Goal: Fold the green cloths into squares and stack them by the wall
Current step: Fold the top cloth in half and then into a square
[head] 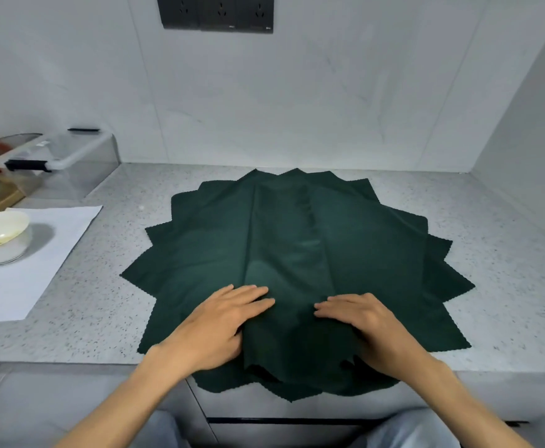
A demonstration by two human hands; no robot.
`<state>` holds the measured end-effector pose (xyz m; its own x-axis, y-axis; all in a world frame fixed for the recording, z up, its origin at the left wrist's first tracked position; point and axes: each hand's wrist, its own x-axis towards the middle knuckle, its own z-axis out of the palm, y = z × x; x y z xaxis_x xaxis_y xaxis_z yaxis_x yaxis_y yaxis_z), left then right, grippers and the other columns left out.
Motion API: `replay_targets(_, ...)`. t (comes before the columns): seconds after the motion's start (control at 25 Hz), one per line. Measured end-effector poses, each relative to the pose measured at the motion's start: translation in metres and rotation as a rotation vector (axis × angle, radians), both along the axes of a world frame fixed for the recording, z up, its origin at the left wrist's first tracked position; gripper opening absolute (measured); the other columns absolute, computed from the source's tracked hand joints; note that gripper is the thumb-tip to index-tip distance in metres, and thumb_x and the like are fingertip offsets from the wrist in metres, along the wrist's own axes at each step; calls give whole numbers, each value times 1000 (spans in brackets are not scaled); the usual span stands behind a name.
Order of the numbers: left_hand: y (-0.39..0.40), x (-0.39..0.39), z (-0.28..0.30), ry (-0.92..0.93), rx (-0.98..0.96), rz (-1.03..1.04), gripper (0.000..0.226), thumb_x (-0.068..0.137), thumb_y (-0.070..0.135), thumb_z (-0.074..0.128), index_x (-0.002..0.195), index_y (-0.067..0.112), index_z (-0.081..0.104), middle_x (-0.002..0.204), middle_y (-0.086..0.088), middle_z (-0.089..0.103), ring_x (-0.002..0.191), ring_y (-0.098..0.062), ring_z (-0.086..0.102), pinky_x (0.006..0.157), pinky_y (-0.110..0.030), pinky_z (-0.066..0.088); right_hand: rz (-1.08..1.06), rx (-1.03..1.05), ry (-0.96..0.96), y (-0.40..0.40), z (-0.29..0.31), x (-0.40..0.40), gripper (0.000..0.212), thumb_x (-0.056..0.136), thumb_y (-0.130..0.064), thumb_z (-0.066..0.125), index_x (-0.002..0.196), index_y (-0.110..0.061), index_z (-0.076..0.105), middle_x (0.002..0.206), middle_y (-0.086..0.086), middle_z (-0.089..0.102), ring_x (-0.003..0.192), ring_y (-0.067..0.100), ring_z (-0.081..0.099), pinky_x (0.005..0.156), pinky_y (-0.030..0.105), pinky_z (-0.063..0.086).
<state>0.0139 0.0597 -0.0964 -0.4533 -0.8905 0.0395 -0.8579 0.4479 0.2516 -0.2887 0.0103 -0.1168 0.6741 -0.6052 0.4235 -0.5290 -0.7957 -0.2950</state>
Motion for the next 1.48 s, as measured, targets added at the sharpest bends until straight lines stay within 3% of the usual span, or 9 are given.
replay_targets(0.12,-22,8,11,373,168,200,36,84,25,41,100,29,73,107,10,72,93,-3,62,92,-31,49,-92,309,-194,-20,22,14,25,80,-7,47,88,-14,70,88,-10,73,84,8,69,79,23,51)
replay_targets(0.2,-42,9,19,550,279,402,43,92,46,52,64,14,49,62,0,52,59,-11,44,63,-31,42,-303,564,-288,-43,31,25,30,93,-20,58,65,-9,52,60,-2,61,52,16,56,53,31,47)
replay_targets(0.36,-67,-2,17,785,322,553,50,90,41,62,63,9,34,62,-9,33,60,-20,30,64,-32,27,-547,851,-323,-75,37,44,38,95,-34,59,72,-5,53,56,9,56,47,21,54,39,26,39)
replay_targets(0.52,-80,-6,7,877,314,704,10,85,30,72,81,22,67,58,-2,60,51,-10,47,61,-27,42,-634,618,-245,-92,31,54,44,95,-35,58,62,-17,33,52,-2,36,47,16,37,48,28,32)
replay_targets(0.64,-95,-7,17,962,288,754,27,80,29,78,103,26,63,68,7,68,64,-11,60,58,-28,46,-603,547,-142,-96,33,61,46,97,-39,52,62,-17,31,55,-3,37,52,16,36,53,32,31)
replay_targets(0.76,-104,-8,19,911,191,694,38,79,15,75,101,37,54,85,-4,69,69,-16,62,61,-34,51,-684,558,-150,-107,34,65,43,94,-41,54,63,-15,39,57,-4,47,56,17,45,54,31,36)
replay_targets(0.92,-97,-9,4,821,55,655,31,84,4,67,90,33,63,79,2,55,54,-18,56,63,-44,56,-742,484,-86,-119,31,68,36,97,-35,50,68,-15,55,70,-2,61,73,25,59,68,37,50)
replay_targets(1.2,-98,-9,1,403,-120,581,34,86,33,73,119,26,68,98,11,56,84,-17,59,84,-34,49,-784,363,-53,-121,20,69,26,92,-35,60,73,-18,58,77,0,63,76,24,58,64,32,44)
replay_targets(1.48,-104,3,-4,345,-108,456,46,88,45,68,127,21,64,99,10,54,78,-12,55,74,-28,45,-735,290,-57,-120,15,66,25,93,-32,59,75,-14,56,74,3,62,72,25,57,60,32,41)
